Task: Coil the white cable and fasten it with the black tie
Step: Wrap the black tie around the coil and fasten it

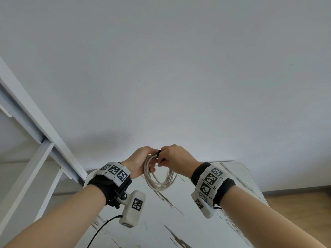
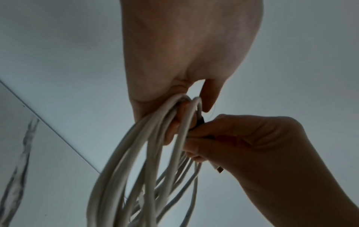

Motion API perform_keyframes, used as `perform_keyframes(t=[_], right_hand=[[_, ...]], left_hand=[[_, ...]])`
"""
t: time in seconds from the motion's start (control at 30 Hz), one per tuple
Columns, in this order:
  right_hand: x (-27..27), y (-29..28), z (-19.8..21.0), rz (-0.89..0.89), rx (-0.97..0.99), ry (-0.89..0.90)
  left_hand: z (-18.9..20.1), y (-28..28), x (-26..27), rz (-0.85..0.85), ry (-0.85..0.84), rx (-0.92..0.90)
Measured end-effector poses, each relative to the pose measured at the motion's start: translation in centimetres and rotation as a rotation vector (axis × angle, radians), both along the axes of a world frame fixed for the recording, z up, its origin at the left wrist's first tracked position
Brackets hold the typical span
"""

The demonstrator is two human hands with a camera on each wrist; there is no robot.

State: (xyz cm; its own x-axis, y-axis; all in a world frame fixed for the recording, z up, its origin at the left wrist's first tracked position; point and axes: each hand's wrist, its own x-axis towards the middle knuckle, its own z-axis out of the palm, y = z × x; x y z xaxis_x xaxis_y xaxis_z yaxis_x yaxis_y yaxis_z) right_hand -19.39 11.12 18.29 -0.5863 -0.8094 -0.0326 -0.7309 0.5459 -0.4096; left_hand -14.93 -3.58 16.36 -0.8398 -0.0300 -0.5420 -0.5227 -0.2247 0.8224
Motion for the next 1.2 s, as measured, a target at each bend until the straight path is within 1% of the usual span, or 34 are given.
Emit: perform_keyframes(t=[0.07, 0.17, 0.27, 0.33, 0.37, 0.47, 0.53, 0.6, 0.67, 0.83, 0.97, 1.1, 1.2], right_hand=[[-0.1, 0.2, -0.1, 0.020, -0.002, -0.007], [-0.4, 0.7, 0.4, 0.059, -0.002, -0.073], [-1.1, 0.8, 1.4, -0.051, -0.128, -0.169], [-1.5, 0.8, 1.6, -0.097, -0.213, -0.185], [-1.7, 0.8, 1.6, -0.093, -0.208, -0.194], [-1.5, 0.7, 0.9, -0.060, -0.105, -0.228], [-1.3, 0.6, 0.2, -0.078, -0.135, -0.237], [-1.2, 0.4, -0.2, -0.101, -0.163, -0.222], [-1.1, 0.3, -0.4, -0.109, -0.149, -0.203], [-0.8, 0.1, -0.7, -0.080, -0.065, -0.142], [-0.2, -0.2, -1.4, -0.082, 0.021, -0.096], [-0.1, -0.1, -2.2, -0.105, -0.004, -0.149], [-0.2, 0.0, -2.3, -0.151, -0.074, -0.248]], left_hand=[[0.0, -0.2, -0.1, 0.012, 0.010, -0.017], [0.0, -0.8, 0.0, 0.001, 0.012, -0.055], [-0.2, -1.0, 0.3, -0.029, 0.002, -0.083], [-0.2, -1.0, 0.5, -0.038, -0.001, -0.094], [-0.2, -1.0, 0.5, -0.042, 0.000, -0.100], [0.0, -1.0, 0.6, -0.055, 0.008, -0.116], [0.3, -0.9, 0.6, -0.071, 0.011, -0.118], [0.5, -0.9, 0.7, -0.098, 0.008, -0.119], [0.7, -0.9, 0.7, -0.123, -0.005, -0.114], [0.5, -1.0, 0.8, -0.158, -0.050, -0.092], [0.4, -0.9, 0.7, -0.189, -0.061, -0.037], [0.4, -1.0, 0.9, -0.230, -0.032, -0.039], [0.1, -1.3, 0.9, -0.196, 0.000, -0.031]])
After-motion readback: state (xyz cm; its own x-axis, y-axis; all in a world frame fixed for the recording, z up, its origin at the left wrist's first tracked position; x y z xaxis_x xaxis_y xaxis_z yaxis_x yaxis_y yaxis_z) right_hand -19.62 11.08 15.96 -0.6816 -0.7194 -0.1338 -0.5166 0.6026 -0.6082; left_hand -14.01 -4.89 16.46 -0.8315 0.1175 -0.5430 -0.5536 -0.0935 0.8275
